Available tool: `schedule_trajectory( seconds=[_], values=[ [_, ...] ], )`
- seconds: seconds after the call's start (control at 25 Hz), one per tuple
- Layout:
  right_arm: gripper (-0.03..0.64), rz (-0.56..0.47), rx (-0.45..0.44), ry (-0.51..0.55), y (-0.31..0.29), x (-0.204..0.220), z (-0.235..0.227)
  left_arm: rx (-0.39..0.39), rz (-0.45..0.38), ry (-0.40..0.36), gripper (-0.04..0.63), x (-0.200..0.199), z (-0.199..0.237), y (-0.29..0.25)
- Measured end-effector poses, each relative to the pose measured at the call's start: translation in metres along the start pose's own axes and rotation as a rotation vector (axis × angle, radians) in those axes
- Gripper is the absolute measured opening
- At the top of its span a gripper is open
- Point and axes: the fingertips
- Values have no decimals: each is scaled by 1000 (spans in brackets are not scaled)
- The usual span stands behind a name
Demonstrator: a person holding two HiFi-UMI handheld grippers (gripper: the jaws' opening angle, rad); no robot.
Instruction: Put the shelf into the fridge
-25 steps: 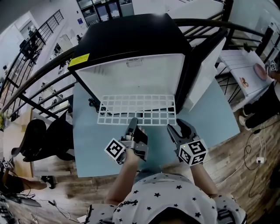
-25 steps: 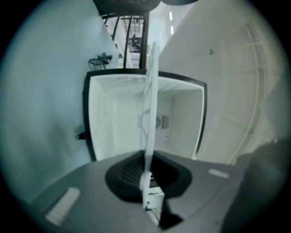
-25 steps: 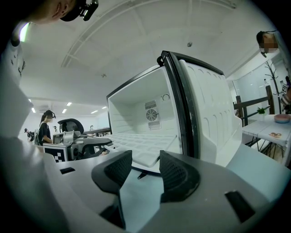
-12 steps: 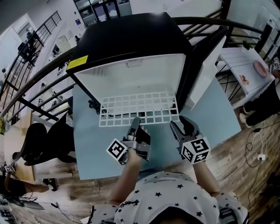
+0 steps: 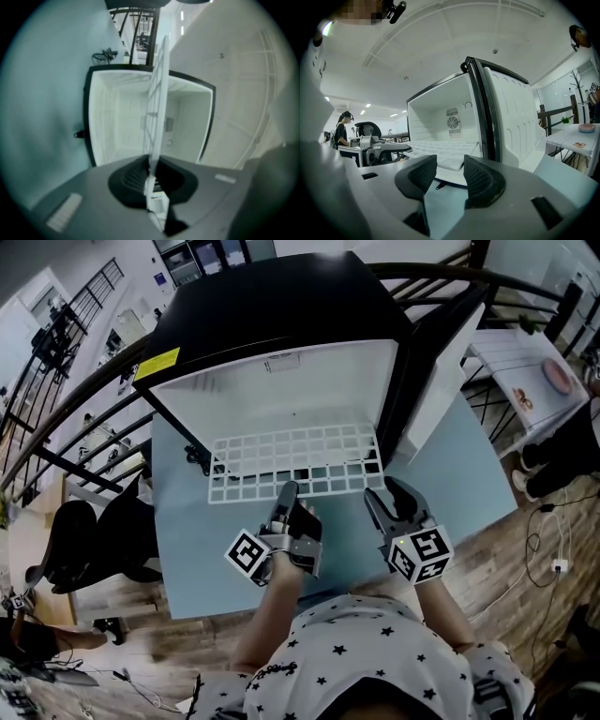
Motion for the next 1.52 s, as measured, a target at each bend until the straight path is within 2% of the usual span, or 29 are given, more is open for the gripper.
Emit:
schedule_trajectory(
  seconds=[0.72,1.0,1.52],
  values=[
    [183,-13,27,-6,-11,-5,-14,10,-7,8,35,4,0,-11],
    [179,10,37,-9,-18,3,-18,-21,-5,-25,31,1,9,-15],
    [178,-6,48,-29,-29,1,-26,-24,-15,-39,31,-5,11,-32]
  ],
)
Point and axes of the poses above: the fingertips, and each gripper's own axes: y backward along the fingers, z to its left, x out of its underside, and after that the axes turned 6 degrees about -z, right-handed
